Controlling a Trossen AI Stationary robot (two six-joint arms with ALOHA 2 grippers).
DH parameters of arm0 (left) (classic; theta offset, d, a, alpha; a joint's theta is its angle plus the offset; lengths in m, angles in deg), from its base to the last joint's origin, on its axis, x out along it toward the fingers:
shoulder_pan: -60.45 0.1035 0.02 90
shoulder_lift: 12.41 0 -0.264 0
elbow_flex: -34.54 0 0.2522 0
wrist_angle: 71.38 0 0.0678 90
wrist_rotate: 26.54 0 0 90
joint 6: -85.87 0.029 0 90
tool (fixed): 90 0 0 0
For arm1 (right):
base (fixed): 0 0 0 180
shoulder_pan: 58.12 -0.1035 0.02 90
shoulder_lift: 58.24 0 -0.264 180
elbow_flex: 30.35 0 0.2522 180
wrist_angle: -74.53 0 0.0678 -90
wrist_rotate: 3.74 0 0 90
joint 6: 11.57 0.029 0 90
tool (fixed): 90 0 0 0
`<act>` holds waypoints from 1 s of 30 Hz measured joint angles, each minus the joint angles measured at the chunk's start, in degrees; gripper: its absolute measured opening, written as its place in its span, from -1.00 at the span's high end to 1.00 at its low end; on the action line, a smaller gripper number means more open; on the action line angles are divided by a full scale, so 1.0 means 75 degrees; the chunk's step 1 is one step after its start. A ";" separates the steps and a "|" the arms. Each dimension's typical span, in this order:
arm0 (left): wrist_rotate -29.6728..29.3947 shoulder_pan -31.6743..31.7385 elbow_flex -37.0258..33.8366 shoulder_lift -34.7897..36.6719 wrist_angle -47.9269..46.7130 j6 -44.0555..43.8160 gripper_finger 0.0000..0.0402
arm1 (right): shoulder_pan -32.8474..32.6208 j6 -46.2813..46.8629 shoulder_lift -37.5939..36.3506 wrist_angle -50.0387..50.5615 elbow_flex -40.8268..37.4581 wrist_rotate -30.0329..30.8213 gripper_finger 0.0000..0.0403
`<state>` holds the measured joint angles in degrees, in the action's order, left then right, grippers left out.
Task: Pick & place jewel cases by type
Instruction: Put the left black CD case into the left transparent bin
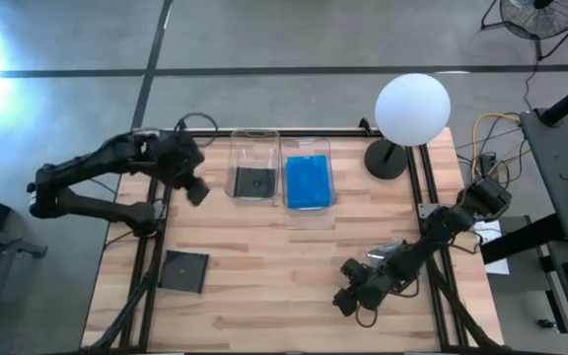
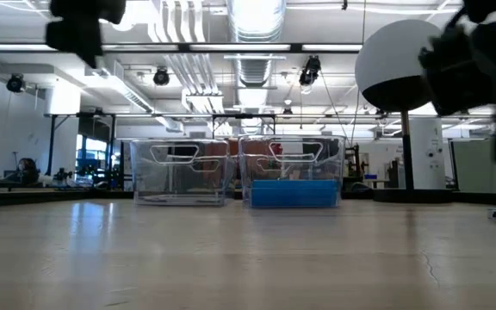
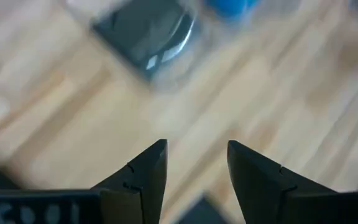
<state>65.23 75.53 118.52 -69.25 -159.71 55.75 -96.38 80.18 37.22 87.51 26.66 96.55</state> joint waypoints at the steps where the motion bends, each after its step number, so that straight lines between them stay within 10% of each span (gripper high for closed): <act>1: 0.0088 -0.0221 0.0018 0.0000 -0.0341 -0.0050 0.26 | 0.0139 -0.0240 0.0000 -0.0003 0.0050 -0.0131 -0.25; 17: 0.0211 -0.6390 -0.2560 -0.0709 0.0555 -0.1828 0.26 | 0.1688 -0.2288 -0.0006 0.0132 0.0710 -0.0637 -0.24; 30: 0.2264 -0.6808 -0.3928 -0.2273 0.0249 -0.3206 0.26 | 0.1691 -0.1892 -0.0006 0.0145 0.0707 -0.0636 -0.24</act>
<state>82.21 24.47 89.05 -86.29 -157.84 31.70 -83.70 65.99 37.18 88.59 31.96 91.78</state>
